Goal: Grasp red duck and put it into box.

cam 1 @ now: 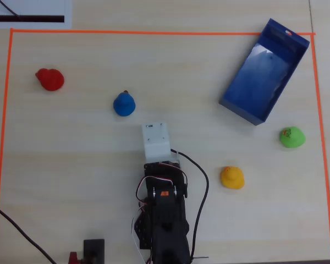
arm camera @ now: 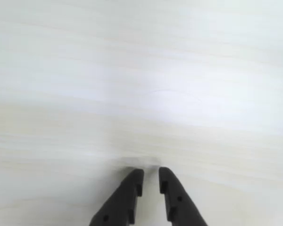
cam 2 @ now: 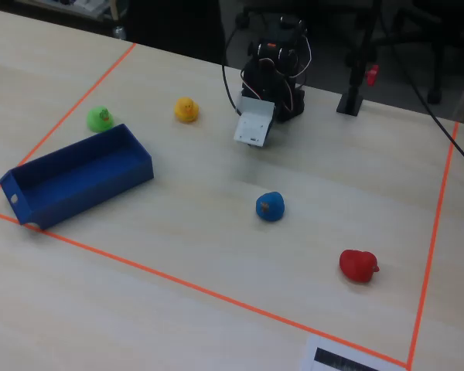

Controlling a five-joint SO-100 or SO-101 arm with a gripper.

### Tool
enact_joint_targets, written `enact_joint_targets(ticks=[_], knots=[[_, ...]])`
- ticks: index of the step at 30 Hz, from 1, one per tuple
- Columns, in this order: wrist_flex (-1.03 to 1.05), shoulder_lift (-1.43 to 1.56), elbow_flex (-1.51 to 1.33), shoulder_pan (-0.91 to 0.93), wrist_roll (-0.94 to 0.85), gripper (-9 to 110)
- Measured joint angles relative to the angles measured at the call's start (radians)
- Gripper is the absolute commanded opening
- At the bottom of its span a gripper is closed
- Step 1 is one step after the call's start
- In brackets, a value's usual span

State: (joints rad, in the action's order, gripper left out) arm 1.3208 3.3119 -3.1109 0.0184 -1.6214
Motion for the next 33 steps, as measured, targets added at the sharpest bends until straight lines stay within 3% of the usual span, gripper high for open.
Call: enact_joint_targets(ticks=[33], knots=[[-0.038, -0.005, -0.012, -0.106, -0.031, 2]])
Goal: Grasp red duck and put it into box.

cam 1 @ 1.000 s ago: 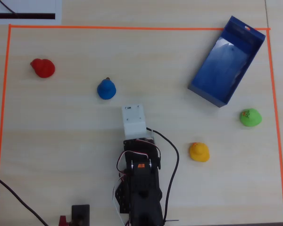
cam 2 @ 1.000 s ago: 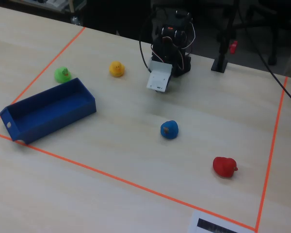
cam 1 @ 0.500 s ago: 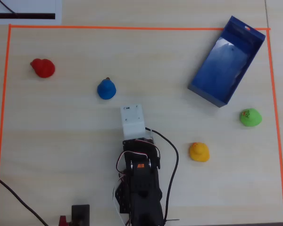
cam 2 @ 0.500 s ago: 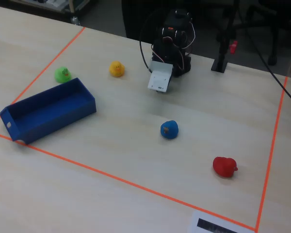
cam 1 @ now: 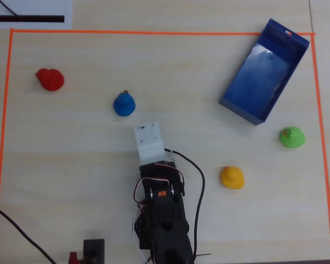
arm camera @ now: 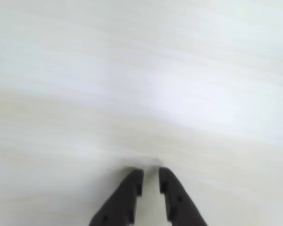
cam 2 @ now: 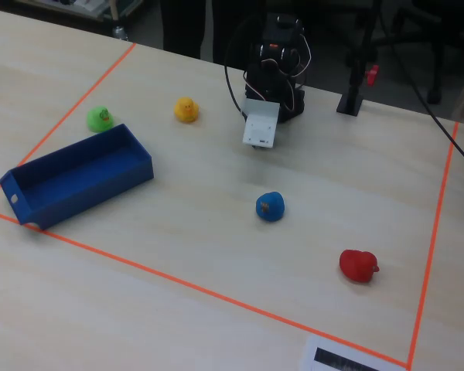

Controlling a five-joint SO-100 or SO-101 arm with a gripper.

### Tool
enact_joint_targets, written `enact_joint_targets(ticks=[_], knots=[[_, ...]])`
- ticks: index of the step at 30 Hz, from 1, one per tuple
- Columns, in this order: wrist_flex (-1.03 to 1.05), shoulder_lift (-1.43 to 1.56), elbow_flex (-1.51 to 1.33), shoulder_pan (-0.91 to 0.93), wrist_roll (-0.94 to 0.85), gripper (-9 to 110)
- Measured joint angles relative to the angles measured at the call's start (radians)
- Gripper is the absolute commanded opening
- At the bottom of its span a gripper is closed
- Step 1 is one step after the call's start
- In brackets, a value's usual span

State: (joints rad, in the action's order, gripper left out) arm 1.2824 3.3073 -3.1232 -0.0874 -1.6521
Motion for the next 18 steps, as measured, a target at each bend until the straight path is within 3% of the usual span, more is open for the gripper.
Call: enact_joint_targets(ticks=[7, 14, 18], knots=[[-0.557, -0.282, 0.072, -0.152, 0.043, 17], [-0.914, -0.669, 0.325, -0.313, 0.175, 23], [-1.259, -0.876, 0.440, -0.402, 0.230, 28]])
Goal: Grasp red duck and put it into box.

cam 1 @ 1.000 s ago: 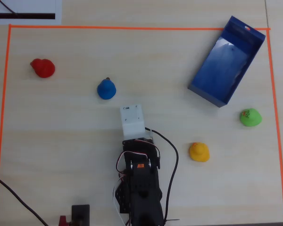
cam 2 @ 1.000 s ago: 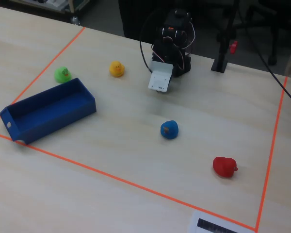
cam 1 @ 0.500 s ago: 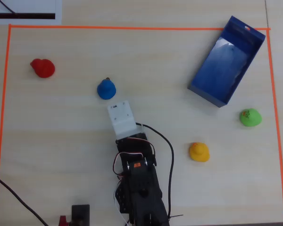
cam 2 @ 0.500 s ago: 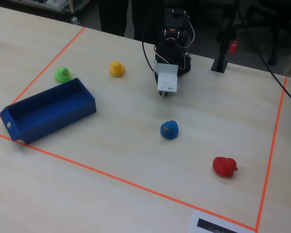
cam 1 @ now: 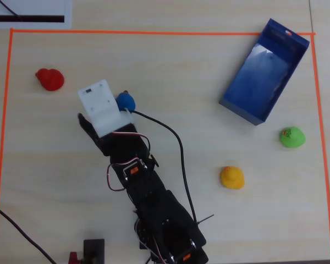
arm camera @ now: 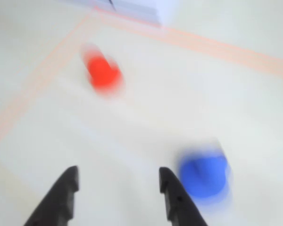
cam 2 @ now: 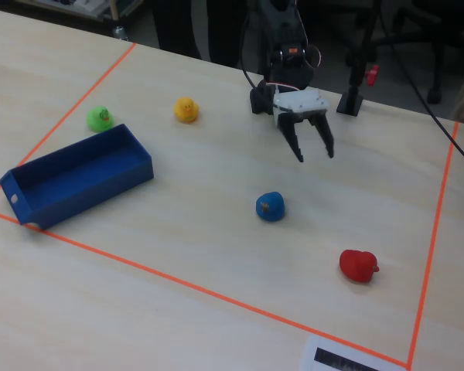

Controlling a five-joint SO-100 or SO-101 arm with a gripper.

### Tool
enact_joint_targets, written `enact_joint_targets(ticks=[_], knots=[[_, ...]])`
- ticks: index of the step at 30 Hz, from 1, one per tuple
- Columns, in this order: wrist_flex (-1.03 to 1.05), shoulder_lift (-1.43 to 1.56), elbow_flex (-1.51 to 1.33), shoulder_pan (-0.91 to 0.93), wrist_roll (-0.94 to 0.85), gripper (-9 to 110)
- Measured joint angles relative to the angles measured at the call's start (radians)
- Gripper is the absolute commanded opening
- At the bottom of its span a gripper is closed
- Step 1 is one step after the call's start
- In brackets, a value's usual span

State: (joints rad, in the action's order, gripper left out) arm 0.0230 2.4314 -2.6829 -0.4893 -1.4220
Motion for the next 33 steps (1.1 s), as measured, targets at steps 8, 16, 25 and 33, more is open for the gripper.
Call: enact_joint_targets(ticks=[8, 16, 25, 33], knots=[[-0.600, -0.468, 0.124, -0.066, 0.018, 29], [-0.701, -0.834, 0.325, -0.080, 0.023, 30], [-0.775, -1.203, 0.606, -0.080, 0.018, 33], [-0.756, -1.459, 0.836, -0.080, -0.012, 33]])
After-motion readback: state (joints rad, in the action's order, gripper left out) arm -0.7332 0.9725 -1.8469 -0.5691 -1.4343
